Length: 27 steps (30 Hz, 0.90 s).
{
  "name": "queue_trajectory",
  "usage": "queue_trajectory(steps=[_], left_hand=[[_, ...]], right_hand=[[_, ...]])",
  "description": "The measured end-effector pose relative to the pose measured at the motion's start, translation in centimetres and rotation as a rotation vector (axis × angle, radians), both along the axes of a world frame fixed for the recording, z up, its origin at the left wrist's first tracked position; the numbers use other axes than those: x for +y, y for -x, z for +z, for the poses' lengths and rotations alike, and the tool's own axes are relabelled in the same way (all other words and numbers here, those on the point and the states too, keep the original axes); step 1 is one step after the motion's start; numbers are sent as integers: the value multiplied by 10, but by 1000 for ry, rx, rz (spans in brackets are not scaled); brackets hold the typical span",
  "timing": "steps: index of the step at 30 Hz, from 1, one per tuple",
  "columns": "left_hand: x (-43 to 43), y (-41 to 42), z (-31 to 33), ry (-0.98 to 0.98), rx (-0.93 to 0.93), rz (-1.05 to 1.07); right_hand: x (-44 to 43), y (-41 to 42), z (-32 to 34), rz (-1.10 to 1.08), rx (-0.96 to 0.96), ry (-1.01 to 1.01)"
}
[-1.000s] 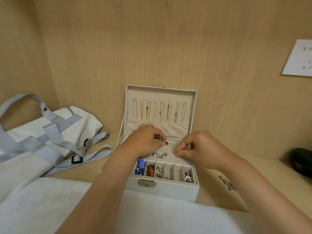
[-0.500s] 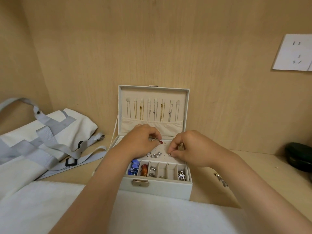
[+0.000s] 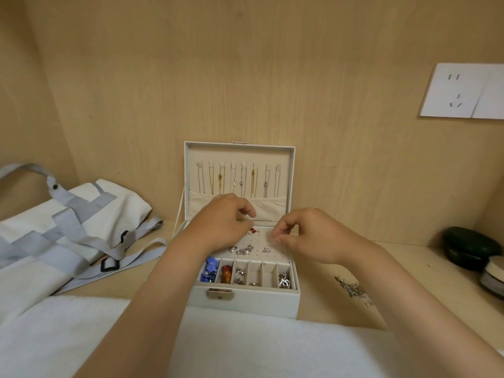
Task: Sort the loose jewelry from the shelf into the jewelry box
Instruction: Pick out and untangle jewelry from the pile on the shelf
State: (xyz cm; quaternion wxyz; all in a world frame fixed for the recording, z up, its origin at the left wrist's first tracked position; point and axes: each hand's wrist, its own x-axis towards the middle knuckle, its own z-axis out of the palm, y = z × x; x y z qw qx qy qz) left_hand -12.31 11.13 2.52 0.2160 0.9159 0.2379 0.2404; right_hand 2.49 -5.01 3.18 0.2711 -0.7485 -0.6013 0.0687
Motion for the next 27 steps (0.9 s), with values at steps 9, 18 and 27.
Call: queue_trajectory(steps=[9, 18, 27], left_hand=[[-76, -26, 10, -32, -26, -206], [-137, -77, -12, -107, 306, -293], [-139, -93, -40, -211, 365, -160]], right_hand=[[-81, -37, 5, -141, -7, -15], [-136, -58, -33, -268, 53, 98], [-130, -55, -46, -259, -37, 106]])
